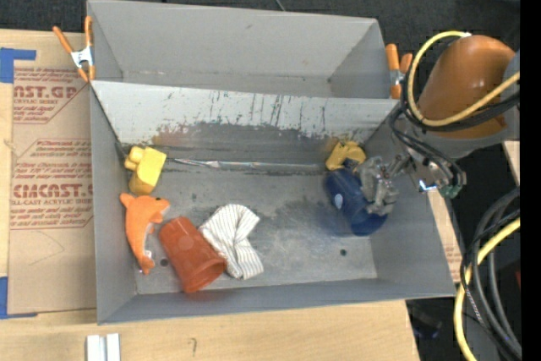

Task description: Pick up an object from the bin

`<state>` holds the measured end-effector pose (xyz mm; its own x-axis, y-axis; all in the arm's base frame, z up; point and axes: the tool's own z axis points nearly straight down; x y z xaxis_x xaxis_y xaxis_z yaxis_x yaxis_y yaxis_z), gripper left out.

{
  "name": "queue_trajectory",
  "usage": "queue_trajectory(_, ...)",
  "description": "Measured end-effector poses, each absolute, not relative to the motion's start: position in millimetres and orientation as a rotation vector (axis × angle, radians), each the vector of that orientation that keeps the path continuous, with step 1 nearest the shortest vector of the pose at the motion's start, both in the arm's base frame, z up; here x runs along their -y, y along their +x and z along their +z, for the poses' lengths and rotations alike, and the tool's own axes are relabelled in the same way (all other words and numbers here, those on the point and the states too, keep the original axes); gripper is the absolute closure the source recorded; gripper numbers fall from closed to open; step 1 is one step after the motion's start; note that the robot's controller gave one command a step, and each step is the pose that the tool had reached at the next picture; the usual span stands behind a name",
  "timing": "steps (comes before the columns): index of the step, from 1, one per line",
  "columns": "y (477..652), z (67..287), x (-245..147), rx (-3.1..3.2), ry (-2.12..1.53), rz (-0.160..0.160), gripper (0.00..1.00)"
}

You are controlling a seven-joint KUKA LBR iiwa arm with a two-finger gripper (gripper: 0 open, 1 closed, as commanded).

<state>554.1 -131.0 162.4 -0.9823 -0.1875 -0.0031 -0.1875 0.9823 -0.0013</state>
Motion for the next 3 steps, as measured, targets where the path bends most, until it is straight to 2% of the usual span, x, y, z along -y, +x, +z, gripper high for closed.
queue_trajectory(1, 523.9, 156.4, 128.1, -3.119, -0.358, 0.000, 1.00)
queue_trajectory(2, 547.8, 160.0, 115.0, -3.111, -0.463, 0.000, 1.00)
queue_trajectory(3, 576.1, 170.0, 118.4, -3.093, -0.509, 0.000, 1.00)
